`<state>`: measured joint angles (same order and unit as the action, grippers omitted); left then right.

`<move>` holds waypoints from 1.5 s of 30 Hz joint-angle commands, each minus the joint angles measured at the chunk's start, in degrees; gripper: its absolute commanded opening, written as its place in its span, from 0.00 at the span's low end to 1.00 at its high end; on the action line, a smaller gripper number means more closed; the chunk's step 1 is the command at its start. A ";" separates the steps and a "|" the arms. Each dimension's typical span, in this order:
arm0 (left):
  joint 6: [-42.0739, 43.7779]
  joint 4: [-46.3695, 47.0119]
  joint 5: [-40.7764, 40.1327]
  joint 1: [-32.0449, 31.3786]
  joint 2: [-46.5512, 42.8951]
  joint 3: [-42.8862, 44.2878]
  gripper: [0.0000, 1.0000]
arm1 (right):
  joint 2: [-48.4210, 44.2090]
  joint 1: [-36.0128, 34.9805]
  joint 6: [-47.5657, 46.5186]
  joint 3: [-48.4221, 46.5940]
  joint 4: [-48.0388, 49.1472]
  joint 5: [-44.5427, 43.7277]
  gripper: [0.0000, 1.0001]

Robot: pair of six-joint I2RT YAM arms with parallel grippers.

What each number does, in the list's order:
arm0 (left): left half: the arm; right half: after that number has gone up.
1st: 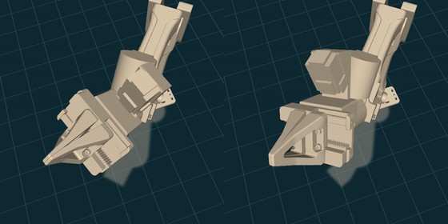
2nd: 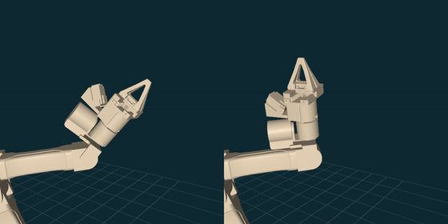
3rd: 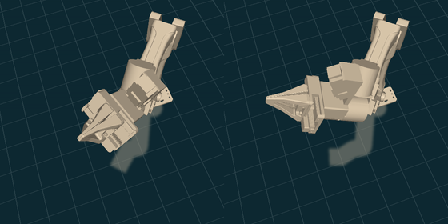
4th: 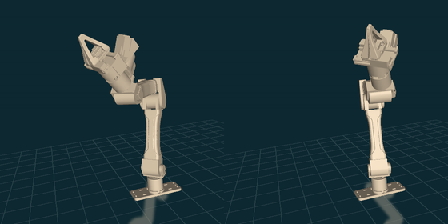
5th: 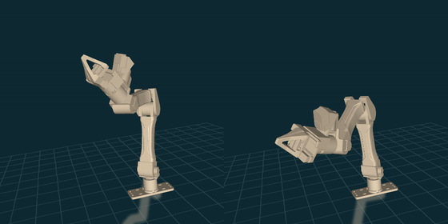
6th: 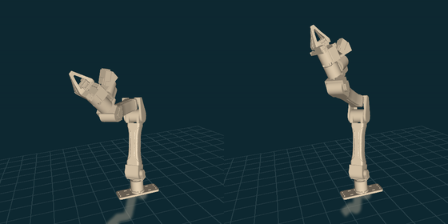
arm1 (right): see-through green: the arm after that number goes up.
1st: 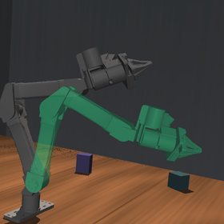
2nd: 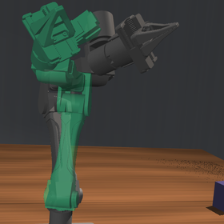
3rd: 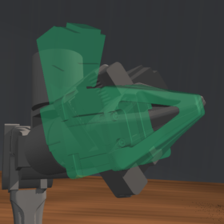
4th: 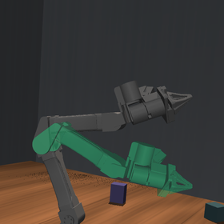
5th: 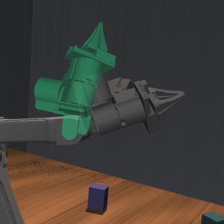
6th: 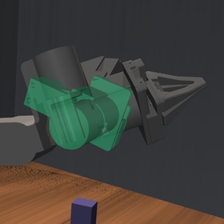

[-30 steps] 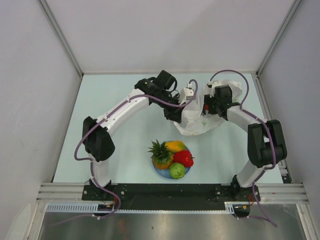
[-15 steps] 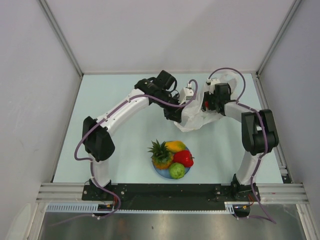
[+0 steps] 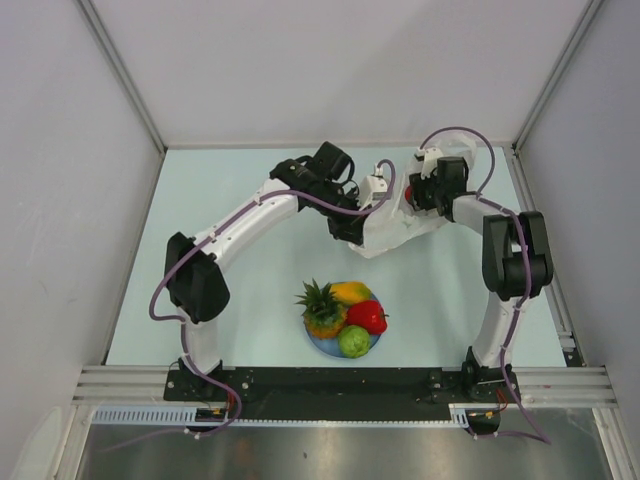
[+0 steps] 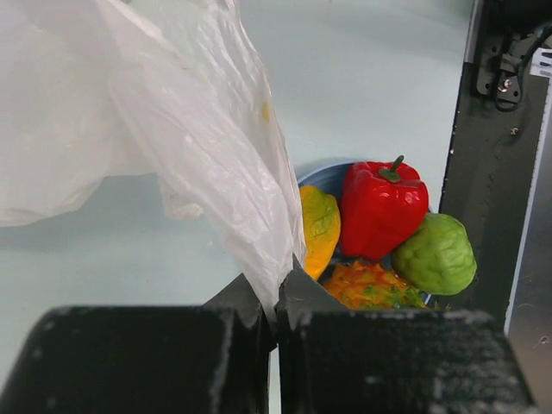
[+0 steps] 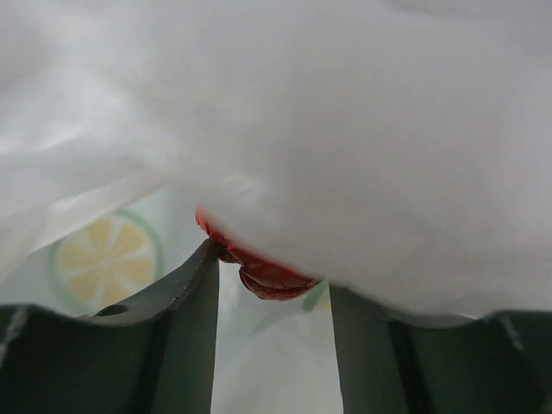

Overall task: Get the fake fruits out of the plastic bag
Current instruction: Take out the fake fruit from the plastic bag, then place the fake fruit on the plate.

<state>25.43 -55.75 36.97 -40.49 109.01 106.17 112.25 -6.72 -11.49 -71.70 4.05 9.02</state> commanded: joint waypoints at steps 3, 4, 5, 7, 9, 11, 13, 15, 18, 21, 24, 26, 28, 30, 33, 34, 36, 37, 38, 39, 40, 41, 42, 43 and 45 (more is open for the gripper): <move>-3.18 3.18 -2.26 1.02 0.93 3.42 0.00 | -13.79 -0.05 -3.80 -0.73 -10.81 13.37 0.32; -3.98 3.80 -2.08 1.29 1.11 3.69 0.00 | -16.77 -0.05 -4.33 -0.20 -11.87 14.70 0.31; -4.59 4.59 -1.82 1.46 1.55 4.04 0.00 | -18.28 -0.05 -5.03 0.76 -14.23 16.11 0.31; -6.27 5.12 -1.55 2.17 2.69 5.45 0.00 | -21.78 -0.05 -7.41 1.47 -17.05 19.28 0.31; -7.75 5.91 -1.64 2.95 3.40 7.63 0.00 | -23.91 -0.05 -8.90 3.14 -20.48 21.29 0.31; -9.77 7.13 -2.43 3.84 4.63 10.09 0.00 | -27.07 -0.05 -11.01 4.29 -24.07 22.53 0.31; -11.80 7.84 -3.13 5.94 6.12 12.21 0.00 | -29.62 -0.13 -13.28 6.04 -26.10 23.94 0.31; -16.98 10.38 -2.52 9.96 6.56 13.45 0.00 | -33.40 -0.75 -15.57 7.10 -29.62 25.25 0.31; -19.45 12.33 -2.17 14.63 7.27 13.89 0.00 | -38.14 -3.37 -21.45 8.24 -34.37 28.06 0.32; -20.68 13.21 -3.48 17.98 7.36 13.98 0.00 | -41.66 -11.19 -28.14 10.78 -37.36 26.86 0.31; -19.81 13.21 -5.94 19.57 6.22 13.45 0.00 | -43.86 -19.87 -32.97 15.44 -35.88 24.31 0.32; -19.19 13.12 -6.56 19.92 5.60 12.58 0.00 | -44.04 -23.59 -34.65 17.99 -33.95 23.59 0.32; -18.75 12.51 -6.47 20.36 4.72 11.78 0.00 | -42.73 -25.97 -35.18 18.26 -32.10 24.03 0.32; -18.23 12.24 -5.69 20.89 3.85 9.94 0.00 | -41.50 -28.16 -36.49 18.27 -31.91 23.86 0.32; -18.40 12.42 -4.98 21.94 2.44 7.04 0.00 | -40.62 -31.32 -36.68 18.35 -33.14 24.29 0.32; -18.40 12.33 -4.80 22.21 2.35 6.08 0.00 | -40.53 -32.29 -36.16 18.27 -33.67 24.21 0.32; -18.57 12.33 -4.11 23.08 1.65 5.54 0.00 | -40.35 -33.79 -34.23 18.27 -33.85 23.68 0.32; -19.01 12.24 -3.75 23.35 1.56 5.28 0.00 | -40.18 -34.93 -33.61 18.26 -33.85 23.59 0.32; -19.28 12.33 -3.31 24.22 1.29 5.10 0.00 | -40.09 -35.55 -32.91 18.26 -34.02 23.16 0.32; -19.54 12.42 -2.61 24.67 1.29 5.10 0.00 | -40.09 -36.16 -32.38 18.26 -34.11 22.80 0.32; -20.15 12.42 -1.30 25.19 1.03 5.19 0.00 | -40.09 -37.30 -31.50 18.18 -34.64 22.54 0.32; -20.51 12.59 -0.68 25.98 0.85 5.19 0.00 | -40.00 -38.10 -31.06 18.00 -35.16 21.67 0.33; -20.86 12.68 -0.06 26.42 0.85 5.19 0.00 | -40.00 -38.54 -30.71 17.39 -35.86 21.31 0.33; -21.47 12.85 0.99 26.86 0.68 5.27 0.00 | -39.91 -38.98 -30.09 17.12 -37.44 20.87 0.33; -22.00 13.20 1.96 28.01 0.68 5.36 0.01 | -39.56 -40.30 -29.91 16.42 -39.98 20.17 0.33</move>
<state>5.87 -44.21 34.57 -14.68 113.82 111.11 72.03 -45.01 -43.51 -53.17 -31.24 31.18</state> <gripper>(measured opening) 0.007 0.502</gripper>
